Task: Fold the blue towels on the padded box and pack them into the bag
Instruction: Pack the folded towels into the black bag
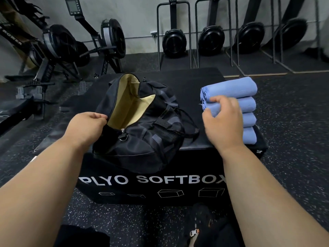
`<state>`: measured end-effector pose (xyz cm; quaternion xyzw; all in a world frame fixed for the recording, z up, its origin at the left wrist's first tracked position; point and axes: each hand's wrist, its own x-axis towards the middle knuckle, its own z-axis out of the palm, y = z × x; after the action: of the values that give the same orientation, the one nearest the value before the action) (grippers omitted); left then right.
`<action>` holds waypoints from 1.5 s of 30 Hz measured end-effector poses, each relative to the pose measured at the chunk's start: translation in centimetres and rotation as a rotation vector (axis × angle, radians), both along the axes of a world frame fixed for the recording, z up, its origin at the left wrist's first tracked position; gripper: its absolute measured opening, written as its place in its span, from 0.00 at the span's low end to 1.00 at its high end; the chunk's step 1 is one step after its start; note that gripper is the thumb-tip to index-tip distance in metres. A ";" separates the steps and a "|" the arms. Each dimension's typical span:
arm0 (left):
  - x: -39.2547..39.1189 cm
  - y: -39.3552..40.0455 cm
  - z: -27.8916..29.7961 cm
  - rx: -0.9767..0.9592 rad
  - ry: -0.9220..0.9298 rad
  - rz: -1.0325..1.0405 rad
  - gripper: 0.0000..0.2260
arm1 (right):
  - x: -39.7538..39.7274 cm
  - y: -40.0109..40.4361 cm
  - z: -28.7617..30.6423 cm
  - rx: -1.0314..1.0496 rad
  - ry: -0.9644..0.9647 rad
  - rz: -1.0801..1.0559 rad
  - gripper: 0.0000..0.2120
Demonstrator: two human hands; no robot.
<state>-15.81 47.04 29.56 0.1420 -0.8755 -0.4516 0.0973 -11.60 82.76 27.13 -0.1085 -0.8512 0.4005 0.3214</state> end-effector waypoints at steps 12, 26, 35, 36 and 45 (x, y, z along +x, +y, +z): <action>0.4 0.4 0.1 0.017 -0.010 -0.033 0.09 | -6.0 3.8 2.2 0.389 -0.359 -0.053 0.32; 0.3 -0.3 -0.3 0.052 -0.022 -0.024 0.08 | -7.4 4.6 0.8 0.484 -0.368 -0.090 0.17; 0.0 -1.0 -0.8 0.060 -0.050 -0.041 0.06 | -5.6 3.7 1.0 0.346 -0.057 -0.019 0.16; 0.1 -1.1 -0.8 0.061 -0.059 -0.056 0.05 | -5.5 3.3 0.9 0.328 -0.011 0.005 0.16; 0.4 -1.0 -0.7 0.092 -0.056 -0.090 0.03 | -5.1 -4.3 0.6 0.120 0.119 0.312 0.18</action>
<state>-15.44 46.02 28.84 0.1192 -0.8618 -0.4910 0.0458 -16.72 78.46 27.74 0.0684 -0.8596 0.3995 0.3111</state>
